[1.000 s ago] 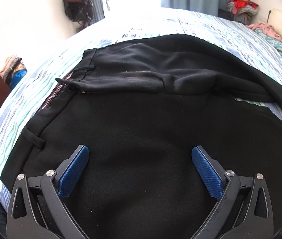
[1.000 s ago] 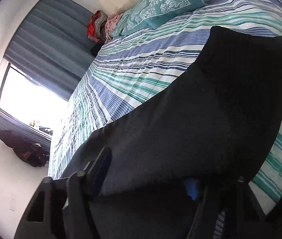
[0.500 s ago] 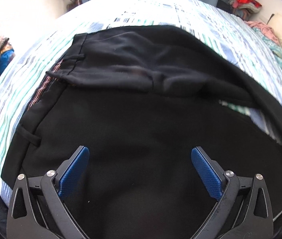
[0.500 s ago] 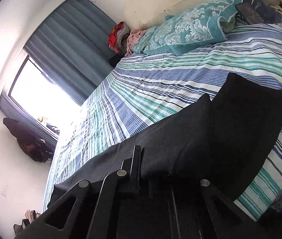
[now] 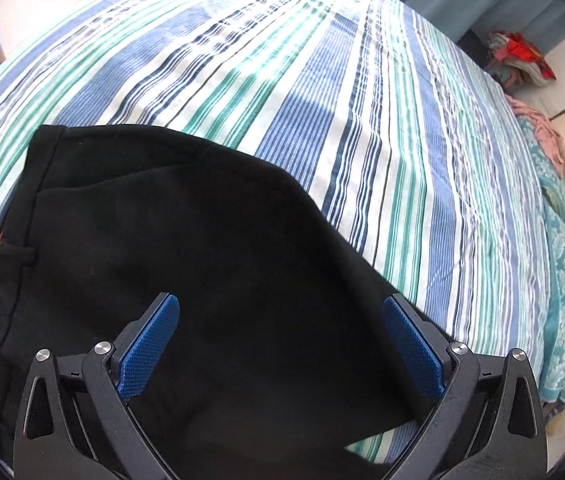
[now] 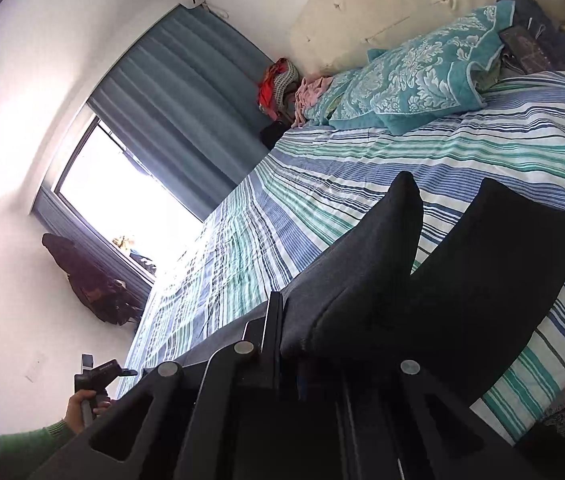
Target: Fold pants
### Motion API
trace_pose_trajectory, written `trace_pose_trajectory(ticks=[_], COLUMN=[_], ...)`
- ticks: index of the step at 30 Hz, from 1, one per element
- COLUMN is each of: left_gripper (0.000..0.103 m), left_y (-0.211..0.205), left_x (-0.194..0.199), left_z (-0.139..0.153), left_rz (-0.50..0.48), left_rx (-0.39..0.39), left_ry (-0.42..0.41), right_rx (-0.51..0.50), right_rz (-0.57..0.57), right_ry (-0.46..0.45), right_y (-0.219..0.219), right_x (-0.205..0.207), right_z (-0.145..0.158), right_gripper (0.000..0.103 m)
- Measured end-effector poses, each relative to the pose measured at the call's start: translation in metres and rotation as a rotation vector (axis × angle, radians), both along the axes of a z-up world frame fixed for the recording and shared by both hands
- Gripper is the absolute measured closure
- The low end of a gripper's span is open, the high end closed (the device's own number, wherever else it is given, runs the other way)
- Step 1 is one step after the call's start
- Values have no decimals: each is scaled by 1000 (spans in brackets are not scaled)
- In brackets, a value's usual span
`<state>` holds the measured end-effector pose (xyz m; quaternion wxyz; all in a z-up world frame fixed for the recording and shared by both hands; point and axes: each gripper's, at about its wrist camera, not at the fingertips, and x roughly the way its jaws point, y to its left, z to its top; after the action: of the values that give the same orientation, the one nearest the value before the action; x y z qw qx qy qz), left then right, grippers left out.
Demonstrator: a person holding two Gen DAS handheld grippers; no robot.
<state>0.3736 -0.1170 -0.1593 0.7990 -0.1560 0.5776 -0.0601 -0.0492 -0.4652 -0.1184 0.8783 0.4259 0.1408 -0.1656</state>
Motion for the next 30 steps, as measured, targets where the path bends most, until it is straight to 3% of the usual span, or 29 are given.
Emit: trace_pose_trajectory(ticks=[3, 4, 5, 6, 8, 11, 15, 19, 21, 23, 25, 28, 30], left_gripper=[4, 16, 34, 46, 97, 97, 97, 97, 97, 97, 97, 97, 97], left_y=[-2, -4, -6, -7, -5, 6, 17, 40, 55, 68, 75, 76, 73], left_x=[10, 13, 15, 17, 15, 1, -17, -68, -115, -166, -211, -253, -262], left_z=[-5, -9, -12, -16, -22, -8, 41, 100, 112, 99, 64, 10, -6], left_rz=[45, 55, 60, 61, 60, 107, 83, 39, 1, -29, -46, -61, -77], left_rx=[-50, -60, -75, -89, -119, -194, -289, -355, -345, -311, -255, -199, -195], left_ry=[11, 19, 33, 54, 73, 19, -76, -221, -273, -266, -190, -69, -21], right_rx=[40, 54, 66, 74, 105, 139, 197, 142, 115, 96, 112, 201, 233], right_rz=[22, 30, 38, 41, 50, 43, 25, 60, 84, 61, 13, -49, -55], right_ry=[-38, -51, -60, -64, -81, -69, -14, -23, -40, -10, 68, 234, 368], right_y=[1, 2, 3, 4, 4, -4, -28, -63, -80, -95, -108, -120, -119], right_x=[-13, -19, -24, -30, -37, -36, -15, 15, 22, 17, 5, -15, -22], right_z=[7, 9, 11, 13, 13, 9, -4, 23, 43, 49, 35, -14, -45], right_gripper=[97, 97, 97, 97, 97, 97, 97, 97, 97, 97, 97, 97, 97])
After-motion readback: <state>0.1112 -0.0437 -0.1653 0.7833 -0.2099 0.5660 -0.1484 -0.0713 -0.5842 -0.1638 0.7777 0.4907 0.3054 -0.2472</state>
